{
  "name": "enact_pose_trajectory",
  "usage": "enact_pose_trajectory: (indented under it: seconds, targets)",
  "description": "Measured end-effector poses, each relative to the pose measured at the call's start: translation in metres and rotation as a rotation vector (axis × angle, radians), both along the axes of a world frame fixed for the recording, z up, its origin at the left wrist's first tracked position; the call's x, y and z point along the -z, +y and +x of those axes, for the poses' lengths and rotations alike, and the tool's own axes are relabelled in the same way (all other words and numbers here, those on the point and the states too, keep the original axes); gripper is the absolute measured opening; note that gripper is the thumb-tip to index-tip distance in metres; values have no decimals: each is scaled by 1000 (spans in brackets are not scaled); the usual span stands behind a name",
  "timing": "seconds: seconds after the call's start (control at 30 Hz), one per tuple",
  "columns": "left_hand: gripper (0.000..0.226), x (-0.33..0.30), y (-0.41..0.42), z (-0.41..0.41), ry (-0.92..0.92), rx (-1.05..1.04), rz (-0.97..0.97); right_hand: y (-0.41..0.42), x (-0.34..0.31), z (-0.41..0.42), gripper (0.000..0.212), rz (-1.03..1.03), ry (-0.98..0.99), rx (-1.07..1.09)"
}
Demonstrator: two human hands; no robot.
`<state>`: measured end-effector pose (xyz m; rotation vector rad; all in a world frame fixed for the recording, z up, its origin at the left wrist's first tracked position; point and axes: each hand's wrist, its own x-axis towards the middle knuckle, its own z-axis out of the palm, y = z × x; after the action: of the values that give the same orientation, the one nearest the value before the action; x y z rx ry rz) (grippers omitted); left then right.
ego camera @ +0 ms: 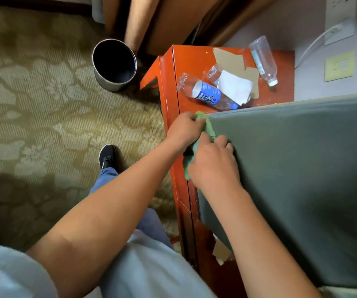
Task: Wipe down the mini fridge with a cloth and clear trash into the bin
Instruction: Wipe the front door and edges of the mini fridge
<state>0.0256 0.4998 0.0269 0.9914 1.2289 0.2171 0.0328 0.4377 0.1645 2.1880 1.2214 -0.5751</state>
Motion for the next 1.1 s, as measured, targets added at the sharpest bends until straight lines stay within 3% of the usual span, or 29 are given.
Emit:
enact_pose_trajectory:
  seconds: [0.23,0.3,0.37,0.47,0.6,0.73,0.8,0.93,1.1]
  targets:
    - [32,-138,59,11,-151,175,518,1,-100,-9,61,419,-93,-48]
    - [33,-157,60,15,-160,169,582,-5,-113,-4,62,514,-111,-64]
    - [33,-152,53,16,-170,102,561,-10,-107,0,63,536,-110,-82]
    - [32,-105,29,7,-218,-16,355,-18,-67,2,65,437,-82,-87]
    - [37,-21,-18,-4,-64,-111,153,-41,13,1,58,248,-56,-101]
    - [31,44,-95,-6,126,98,-85,-88,60,-1,53,-34,32,23]
    - [30,53,-134,-6,134,165,-171,-118,60,-2,58,-143,31,18]
    - [29,27,-135,-2,89,99,-66,-127,34,6,57,-102,17,-28]
    - [31,-16,-66,5,77,-115,171,-86,2,11,47,239,3,-107]
